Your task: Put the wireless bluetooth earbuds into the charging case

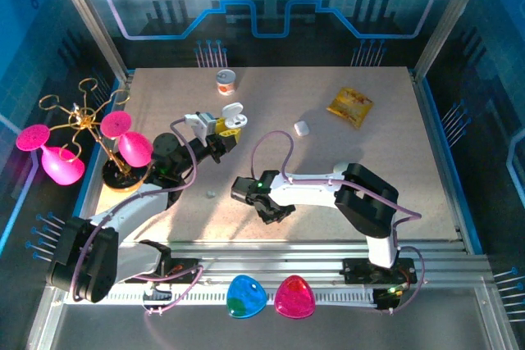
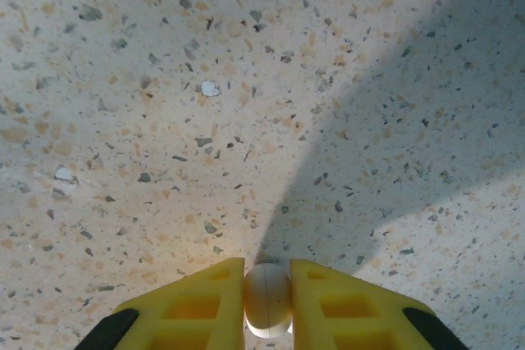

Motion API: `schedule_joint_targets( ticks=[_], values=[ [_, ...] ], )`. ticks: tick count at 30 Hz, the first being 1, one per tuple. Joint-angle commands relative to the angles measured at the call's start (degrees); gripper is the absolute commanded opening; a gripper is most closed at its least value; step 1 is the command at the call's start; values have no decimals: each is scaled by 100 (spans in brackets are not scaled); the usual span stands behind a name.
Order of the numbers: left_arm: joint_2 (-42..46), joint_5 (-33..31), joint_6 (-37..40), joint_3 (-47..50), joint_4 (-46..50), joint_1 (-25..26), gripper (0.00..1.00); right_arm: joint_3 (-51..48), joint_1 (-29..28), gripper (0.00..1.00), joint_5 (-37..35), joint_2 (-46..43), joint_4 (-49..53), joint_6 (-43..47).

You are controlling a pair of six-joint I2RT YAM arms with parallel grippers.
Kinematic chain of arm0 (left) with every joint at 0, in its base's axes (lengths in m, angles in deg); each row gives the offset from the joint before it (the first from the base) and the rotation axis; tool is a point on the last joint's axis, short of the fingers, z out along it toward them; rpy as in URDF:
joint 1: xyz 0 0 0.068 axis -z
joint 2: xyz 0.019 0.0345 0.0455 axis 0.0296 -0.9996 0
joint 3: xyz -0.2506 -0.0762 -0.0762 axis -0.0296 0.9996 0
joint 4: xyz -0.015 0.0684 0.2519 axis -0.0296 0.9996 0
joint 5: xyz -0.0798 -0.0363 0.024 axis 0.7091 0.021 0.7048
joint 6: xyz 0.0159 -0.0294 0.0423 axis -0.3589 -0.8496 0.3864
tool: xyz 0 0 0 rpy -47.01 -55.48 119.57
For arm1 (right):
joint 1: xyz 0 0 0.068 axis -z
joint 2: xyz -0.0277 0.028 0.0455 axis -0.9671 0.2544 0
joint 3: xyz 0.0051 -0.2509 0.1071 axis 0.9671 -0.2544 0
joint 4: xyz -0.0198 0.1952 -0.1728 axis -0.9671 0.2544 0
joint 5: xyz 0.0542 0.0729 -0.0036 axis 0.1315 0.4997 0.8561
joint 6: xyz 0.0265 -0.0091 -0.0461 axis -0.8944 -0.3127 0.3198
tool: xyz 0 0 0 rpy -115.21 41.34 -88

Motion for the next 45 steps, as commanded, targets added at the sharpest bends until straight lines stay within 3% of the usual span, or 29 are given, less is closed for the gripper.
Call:
schedule_joint_targets(
  ticks=[1,9,16,22,29,45],
  values=[
    [156,56,-5,-43,-98,-46,25,11,-71,14,-168,-216,67,97],
    [35,234,-16,-50,-203,-33,25,-429,215,14,-118,-1592,-527,675],
    [-305,416,-12,59,-802,107,25,-1276,978,13,1365,-3320,-2234,1211],
    [-727,368,17,111,-1397,435,25,-1493,1598,13,2469,-4054,-3235,1296],
    [-1153,320,9,109,-1968,823,25,-1390,1921,13,3325,-4194,-4144,1142],
    [-1224,489,243,150,-1890,1009,24,-842,2250,13,3683,-3695,-4696,1197]
  ],
)
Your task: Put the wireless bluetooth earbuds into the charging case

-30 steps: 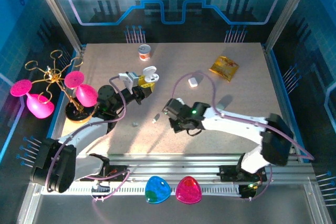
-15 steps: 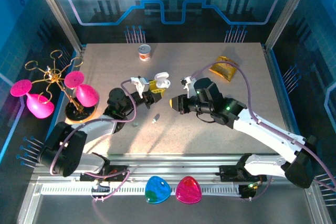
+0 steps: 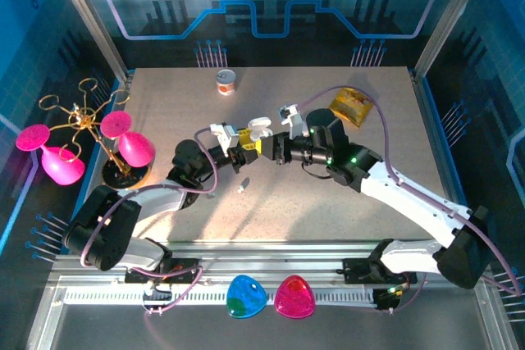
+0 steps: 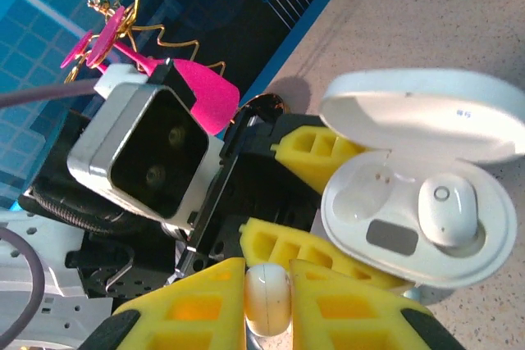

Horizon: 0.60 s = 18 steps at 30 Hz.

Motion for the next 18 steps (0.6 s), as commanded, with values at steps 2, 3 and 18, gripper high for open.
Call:
schedule_joint_targets(
  ticks=[2,3,18],
  values=[
    [23,186,185,77,-193,56,24,304,128,13,145,160,-241,76],
    [22,197,179,91,-210,56,25,336,145,13,141,203,-215,91],
    [106,232,213,103,-212,84,24,587,194,13,-271,624,-2,331]
  ],
)
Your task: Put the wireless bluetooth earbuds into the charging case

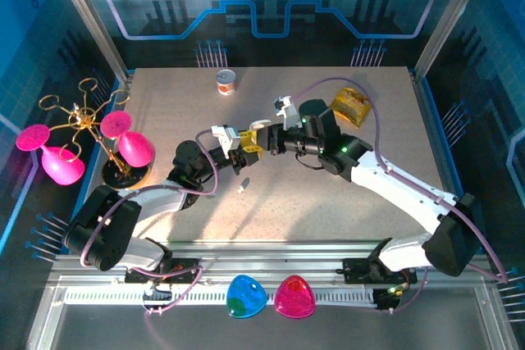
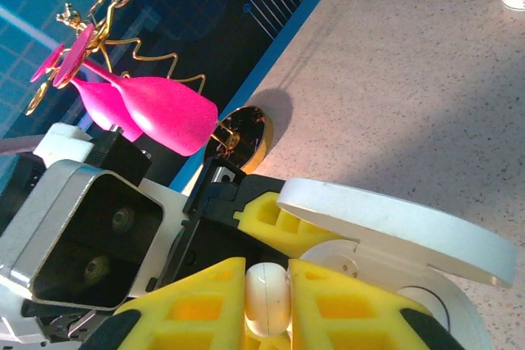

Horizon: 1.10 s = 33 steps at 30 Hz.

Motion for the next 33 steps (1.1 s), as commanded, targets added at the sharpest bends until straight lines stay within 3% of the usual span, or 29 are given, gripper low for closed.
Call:
schedule_joint_targets(
  ticks=[1,25,33],
  values=[
    [99,158,105,73,-214,45,24,183,75,13,-217,61,38,186],
    [85,-24,86,-55,-185,41,24,273,75,26,-339,-22,458,215],
    [29,-32,132,-56,-209,42,24,256,61,42,-411,-372,496,365]
  ],
)
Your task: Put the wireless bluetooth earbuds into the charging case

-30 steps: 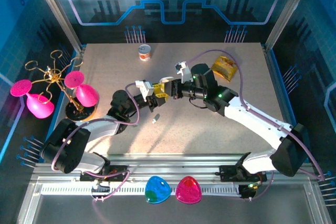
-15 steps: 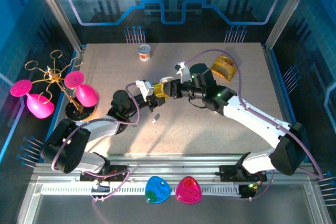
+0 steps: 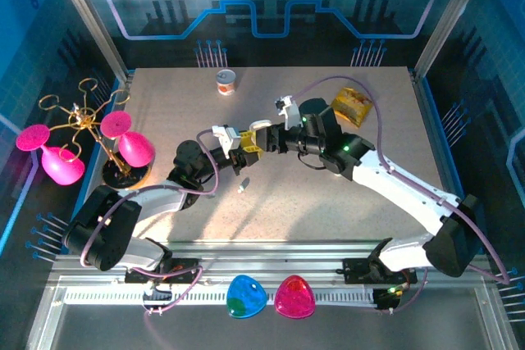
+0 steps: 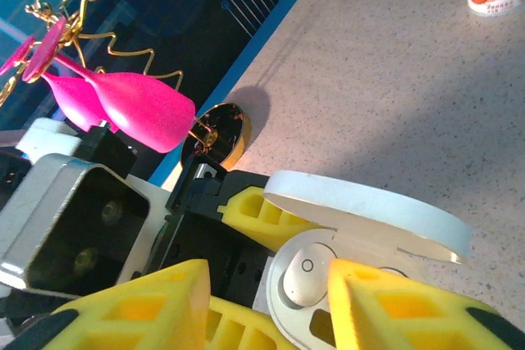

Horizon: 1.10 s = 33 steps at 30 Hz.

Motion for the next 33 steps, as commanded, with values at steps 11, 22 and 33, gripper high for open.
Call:
schedule_joint_targets(
  ticks=[11,22,33],
  values=[
    [119,824,846,-14,70,47,22,449,211,57,-1181,-624,941,569],
    [486,701,983,-14,609,56,24,1851,211,45,-1307,633,2754,1014],
    [374,326,685,-75,545,51,24,1382,107,44,-1017,166,2783,1203]
  ],
)
